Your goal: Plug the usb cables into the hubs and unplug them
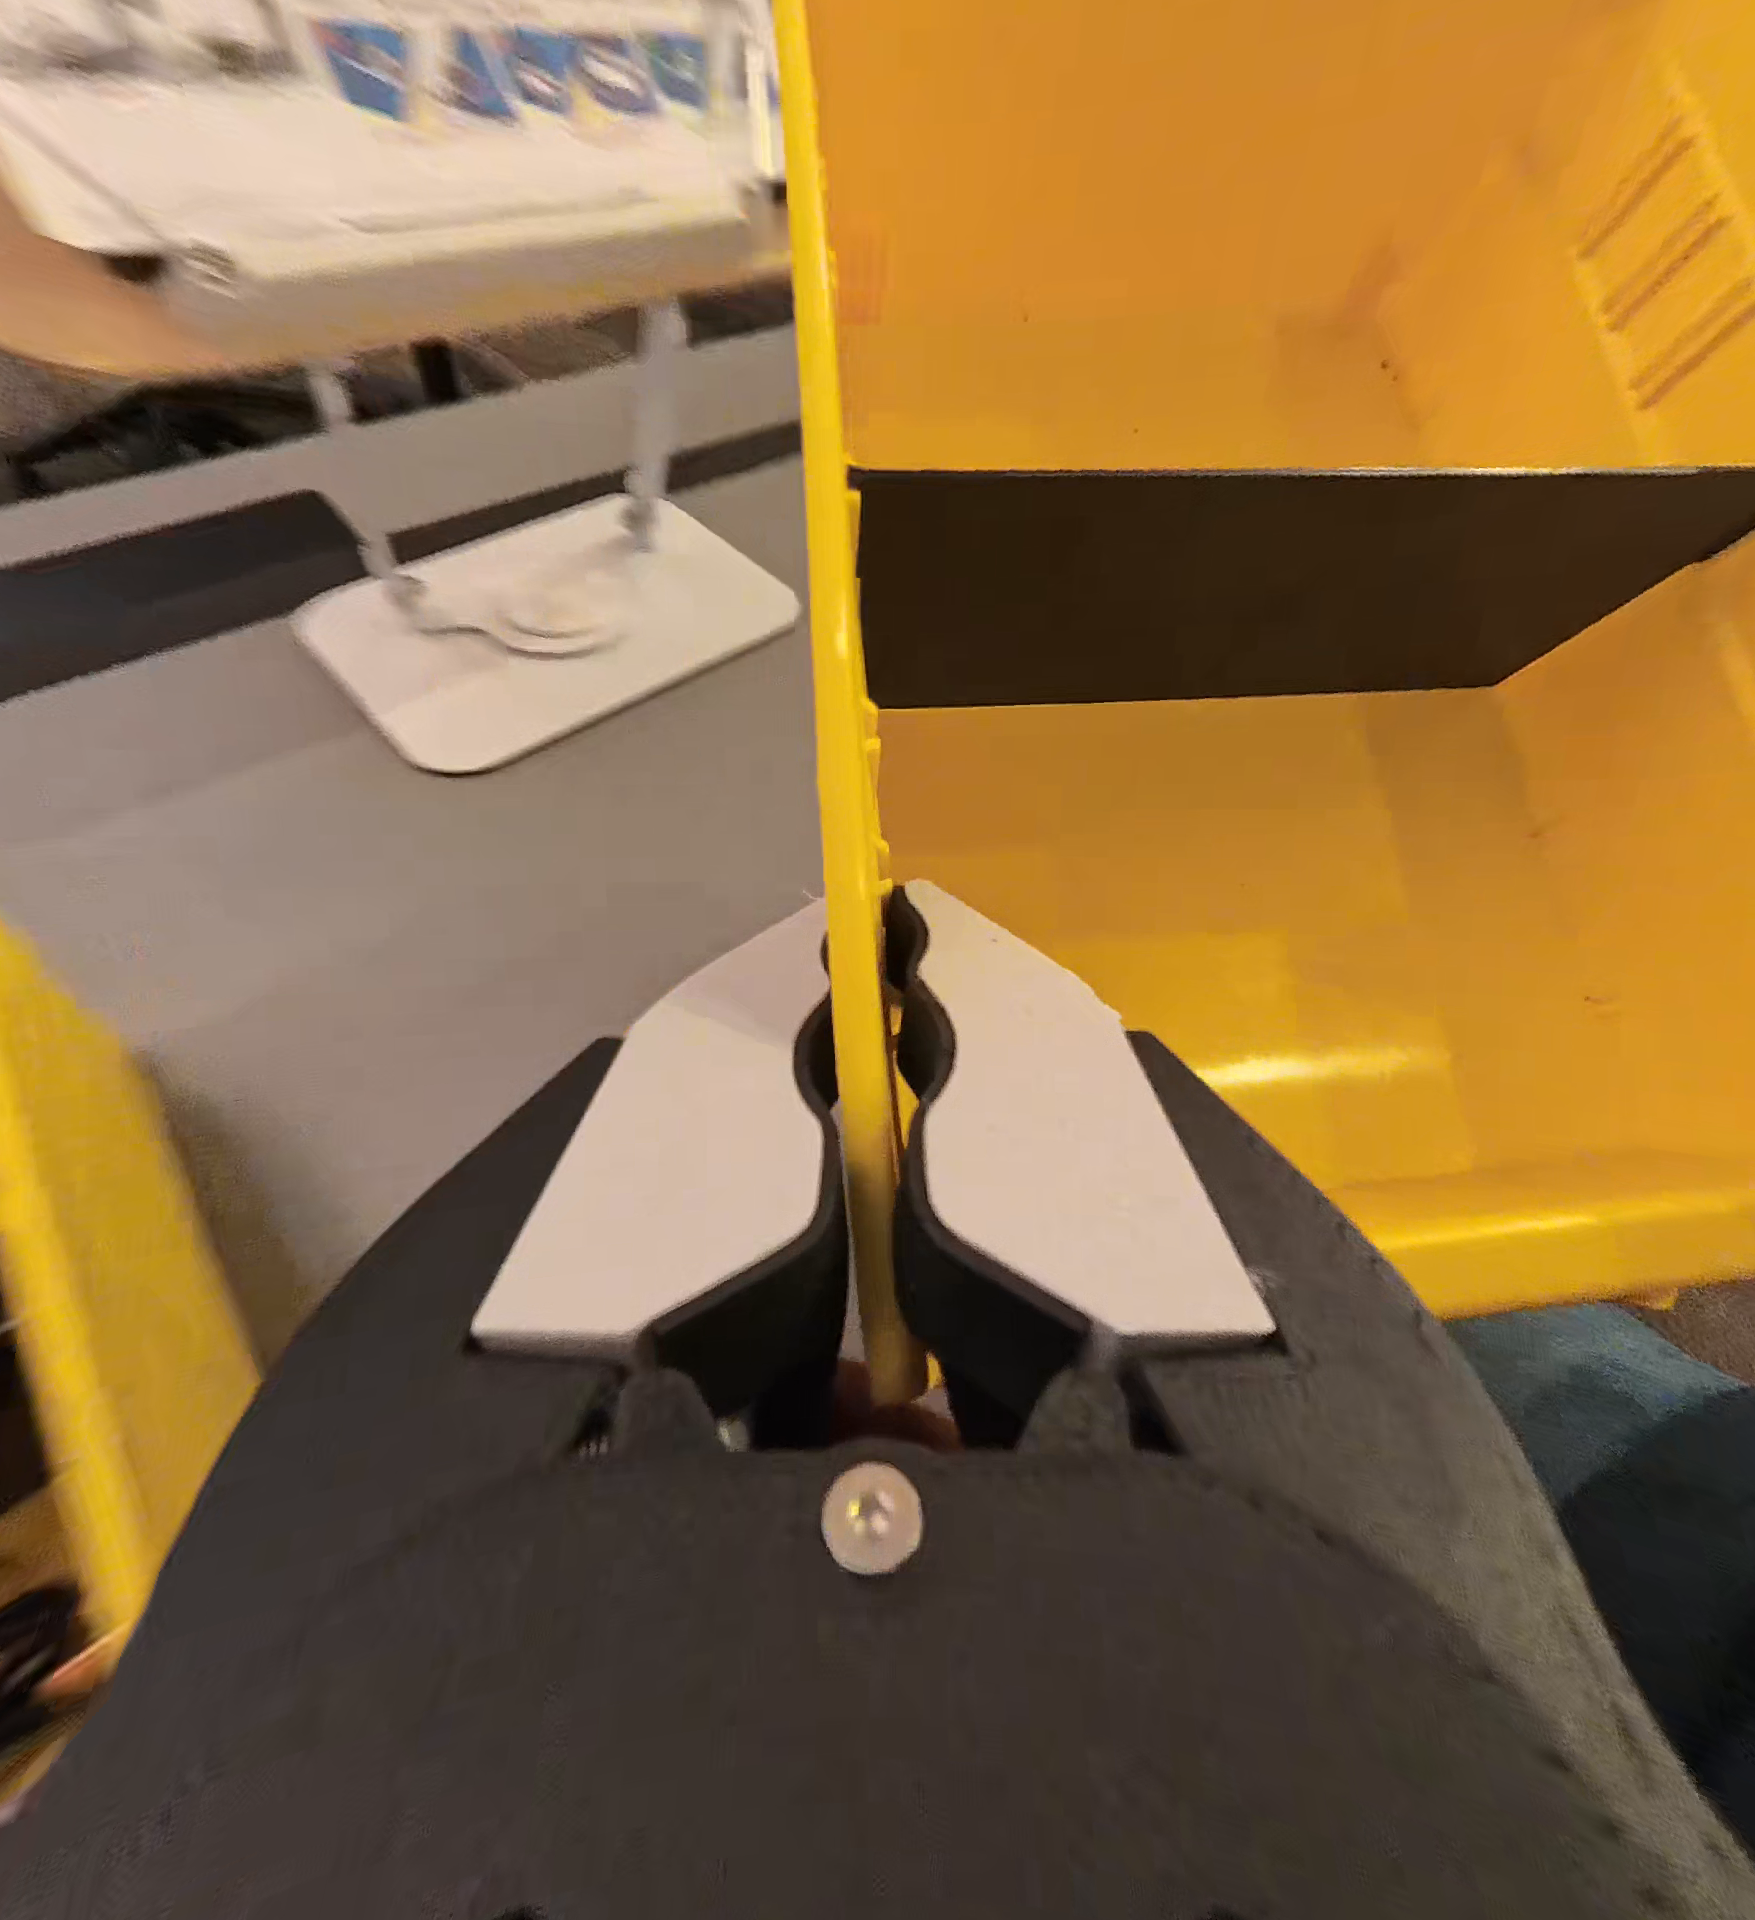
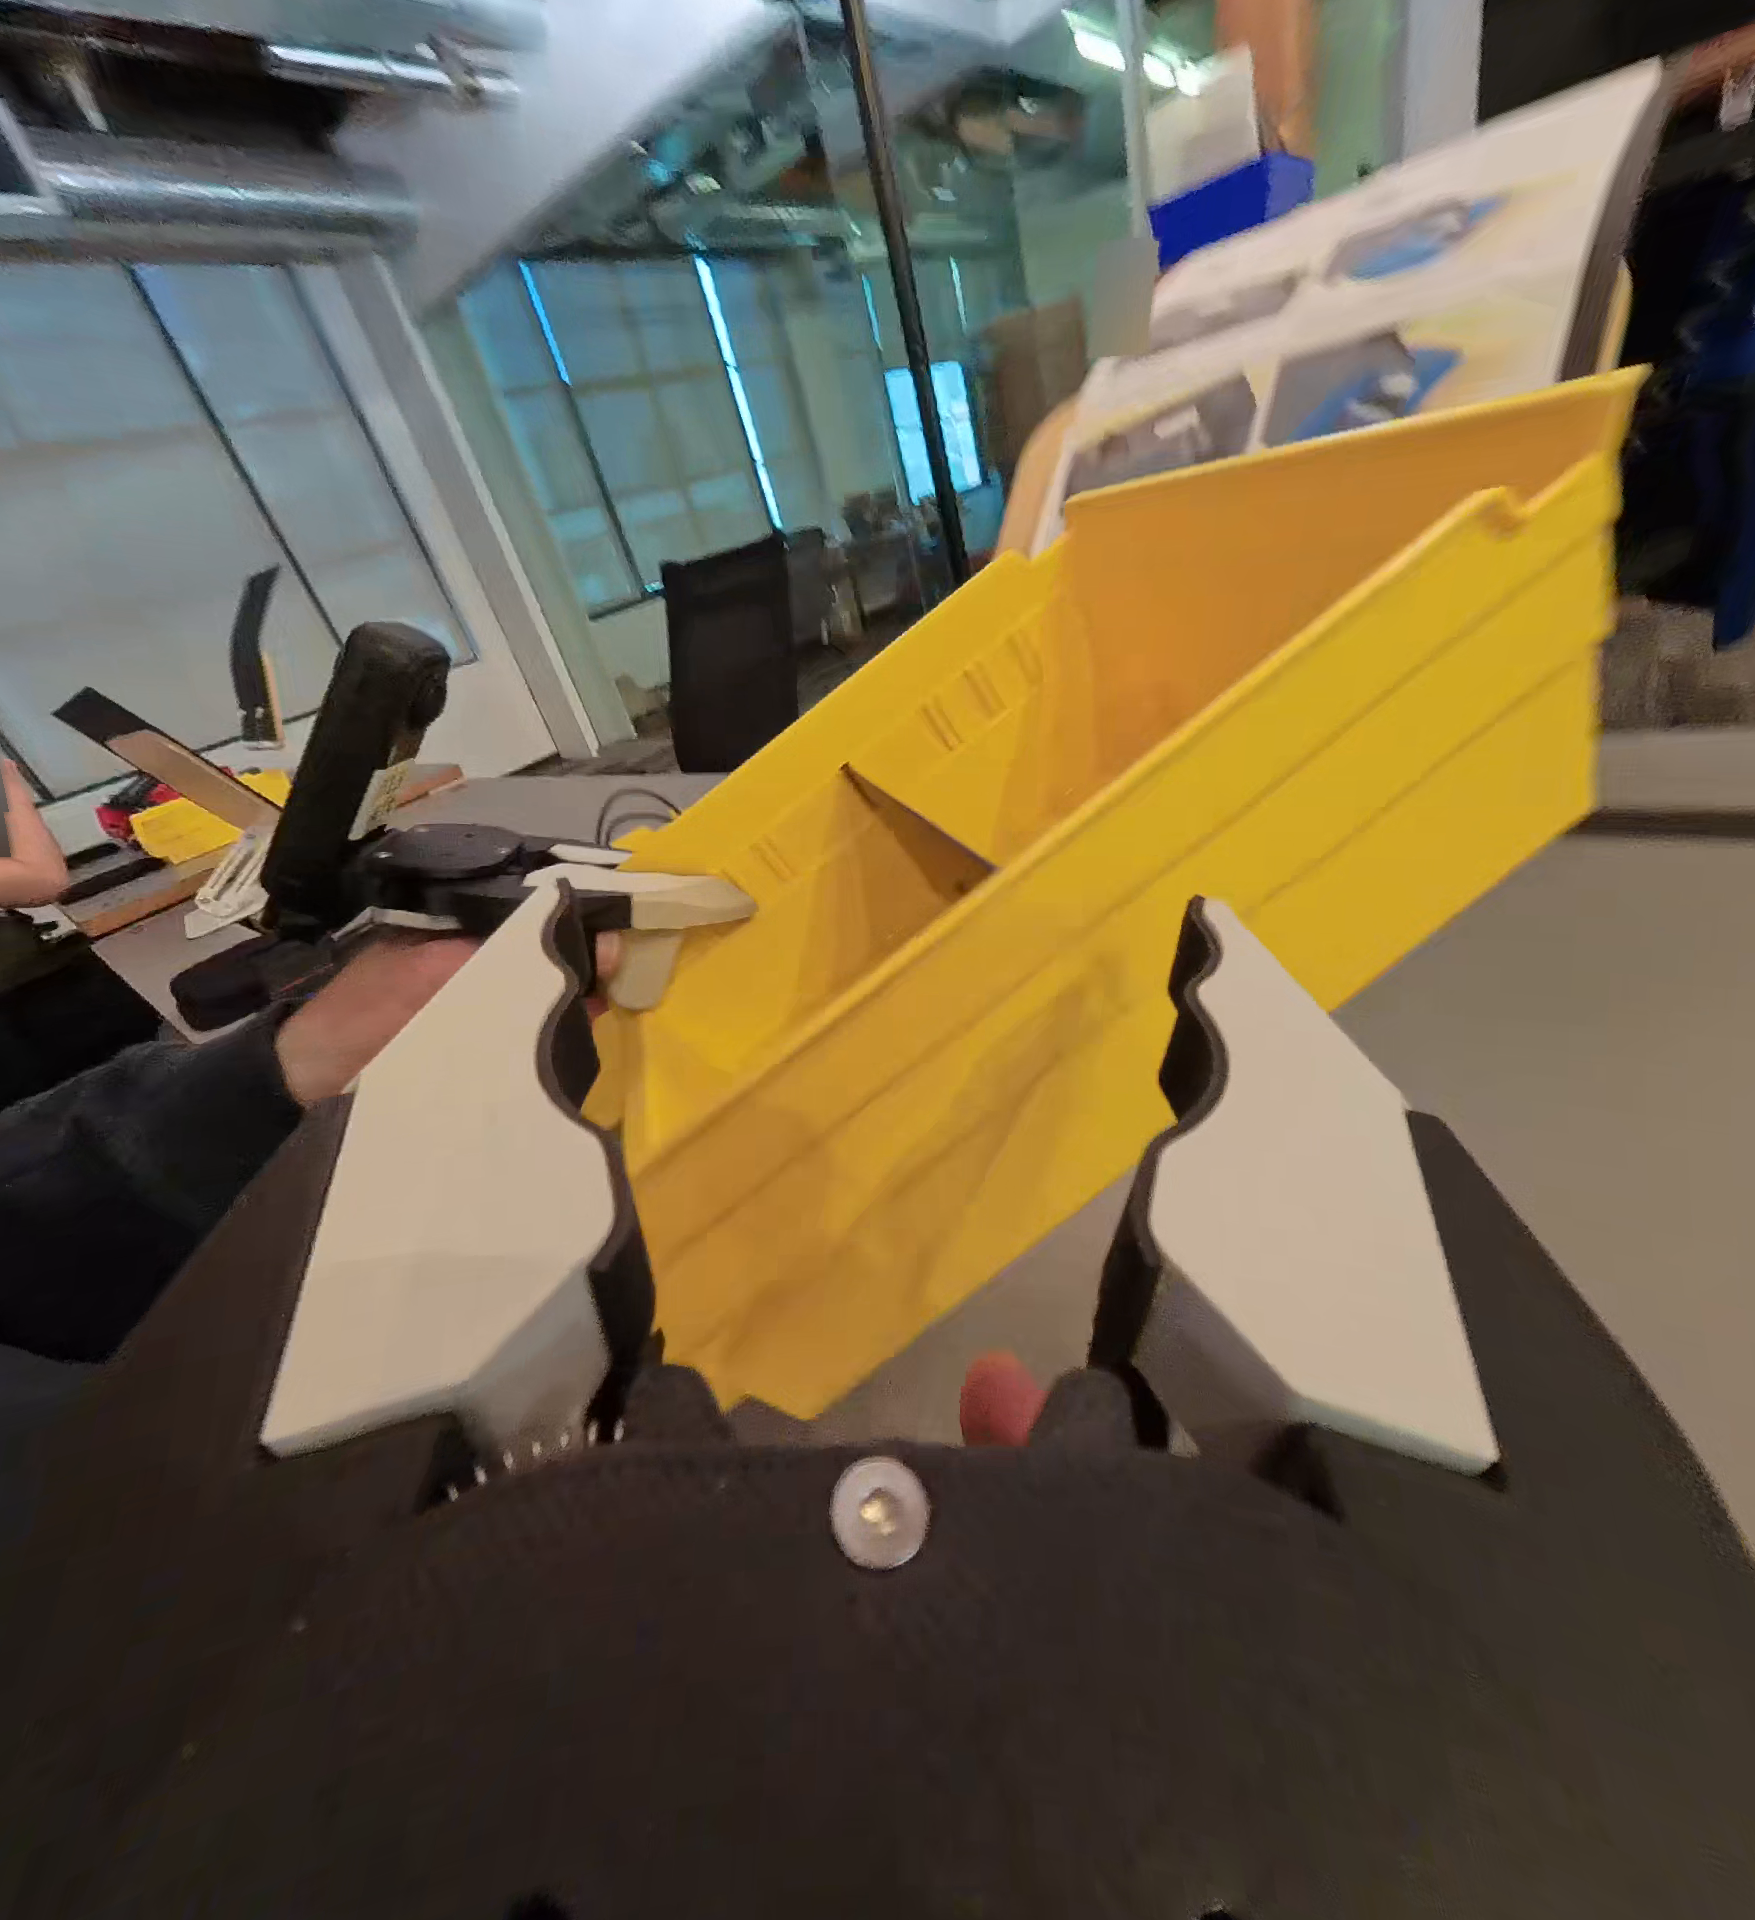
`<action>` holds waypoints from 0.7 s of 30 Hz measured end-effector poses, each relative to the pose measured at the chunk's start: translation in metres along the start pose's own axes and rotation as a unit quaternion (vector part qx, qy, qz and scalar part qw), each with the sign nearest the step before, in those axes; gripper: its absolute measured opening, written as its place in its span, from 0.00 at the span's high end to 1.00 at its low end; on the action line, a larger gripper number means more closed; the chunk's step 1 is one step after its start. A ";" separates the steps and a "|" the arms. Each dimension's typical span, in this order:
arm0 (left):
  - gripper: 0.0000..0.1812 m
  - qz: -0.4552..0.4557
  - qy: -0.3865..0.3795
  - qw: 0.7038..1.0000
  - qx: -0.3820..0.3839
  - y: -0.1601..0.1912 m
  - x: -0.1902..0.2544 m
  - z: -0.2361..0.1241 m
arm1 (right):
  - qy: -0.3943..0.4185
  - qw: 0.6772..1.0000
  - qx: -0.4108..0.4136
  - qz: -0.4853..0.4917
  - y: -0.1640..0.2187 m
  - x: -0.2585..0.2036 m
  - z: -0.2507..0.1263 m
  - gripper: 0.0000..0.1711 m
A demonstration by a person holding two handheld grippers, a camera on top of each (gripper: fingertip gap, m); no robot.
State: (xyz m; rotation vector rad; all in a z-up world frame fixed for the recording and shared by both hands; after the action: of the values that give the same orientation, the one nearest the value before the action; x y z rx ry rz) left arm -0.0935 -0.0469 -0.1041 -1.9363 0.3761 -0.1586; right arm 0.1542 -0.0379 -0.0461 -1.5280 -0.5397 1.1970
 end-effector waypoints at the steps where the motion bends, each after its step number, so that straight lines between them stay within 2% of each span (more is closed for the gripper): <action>1: 0.98 0.003 0.011 1.000 -0.008 0.003 0.013 0.014 | 0.012 1.000 -0.010 0.012 0.006 0.006 -0.008 0.36; 5: 0.98 0.010 0.034 0.998 -0.049 0.020 0.056 0.053 | 0.094 0.993 -0.056 0.045 0.031 0.038 -0.026 0.29; 10: 0.97 -0.018 0.054 0.994 -0.094 0.041 0.085 0.079 | 0.158 0.981 -0.109 0.025 0.041 0.071 -0.032 0.29; 13: 0.91 -0.028 0.091 0.988 -0.118 0.050 0.104 0.088 | 0.193 0.970 -0.147 0.002 0.048 0.093 -0.031 0.29; 15: 0.86 -0.036 0.118 0.983 -0.133 0.055 0.116 0.091 | 0.215 0.960 -0.179 -0.009 0.054 0.110 -0.032 0.31; 19: 0.73 -0.027 0.174 0.976 -0.130 0.051 0.134 0.093 | 0.274 0.930 -0.241 -0.042 0.066 0.145 -0.040 0.45; 21: 0.70 -0.030 0.218 0.967 -0.131 0.048 0.142 0.093 | 0.303 0.916 -0.252 -0.073 0.066 0.163 -0.046 0.58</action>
State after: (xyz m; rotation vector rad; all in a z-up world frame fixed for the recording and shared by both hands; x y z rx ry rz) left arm 0.0576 -0.0298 -0.1934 -2.1692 0.6541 -0.6075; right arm 0.2426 0.0537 -0.1754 -2.1373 -0.5455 0.4230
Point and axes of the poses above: each gripper's, where its closed fingertips meet, z out along the fingers, y out of its underside, x = y × z across the jaws, the point moved 5 cm from there along -z, back along the fingers, and after that the axes turned 9 degrees about z, right-handed, at the moved point
